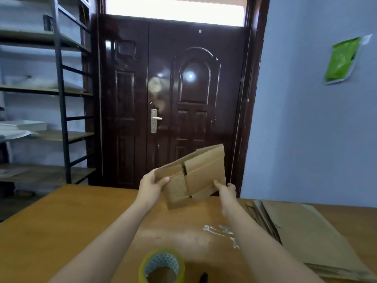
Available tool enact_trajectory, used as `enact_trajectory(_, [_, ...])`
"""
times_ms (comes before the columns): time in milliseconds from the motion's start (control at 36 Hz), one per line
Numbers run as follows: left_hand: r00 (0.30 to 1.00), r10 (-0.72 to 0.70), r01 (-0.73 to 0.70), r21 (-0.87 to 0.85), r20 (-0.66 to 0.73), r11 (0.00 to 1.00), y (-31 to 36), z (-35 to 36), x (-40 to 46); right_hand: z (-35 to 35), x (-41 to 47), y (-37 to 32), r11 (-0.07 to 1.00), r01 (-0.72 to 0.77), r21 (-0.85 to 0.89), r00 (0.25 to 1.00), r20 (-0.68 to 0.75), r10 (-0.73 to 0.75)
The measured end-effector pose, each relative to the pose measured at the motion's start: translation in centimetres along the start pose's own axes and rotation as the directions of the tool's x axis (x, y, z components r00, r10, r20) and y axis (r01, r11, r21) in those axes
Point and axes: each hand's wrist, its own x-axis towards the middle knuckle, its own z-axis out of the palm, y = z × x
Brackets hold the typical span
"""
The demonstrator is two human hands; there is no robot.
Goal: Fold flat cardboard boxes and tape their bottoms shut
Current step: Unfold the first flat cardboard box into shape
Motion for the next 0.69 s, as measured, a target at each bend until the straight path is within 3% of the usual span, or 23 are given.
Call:
enact_trajectory(83, [0.997,-0.023,0.015,0.117,0.068,0.993,-1.4,0.4,0.2,-1.3,0.8,1.1,0.997,0.069,-0.043,0.996,-0.06,-0.071])
enact_trajectory(222, [0.983,-0.085,0.059,0.159,0.161,0.986,-3.9,1.2,1.2,-2.3,1.3,2.8,0.986,0.133,-0.104,0.981,0.153,-0.116])
enact_trajectory(528, [0.981,-0.16,0.162,-0.002,0.113,0.987,-8.3,2.6,2.2,-0.8,2.9,6.5,0.986,0.158,-0.049,0.979,0.14,-0.15])
enact_trajectory(694, [0.971,-0.178,0.185,-0.034,0.159,0.982,-9.9,2.1,1.6,0.1,2.9,8.0,0.975,0.223,-0.015,0.967,0.129,-0.219])
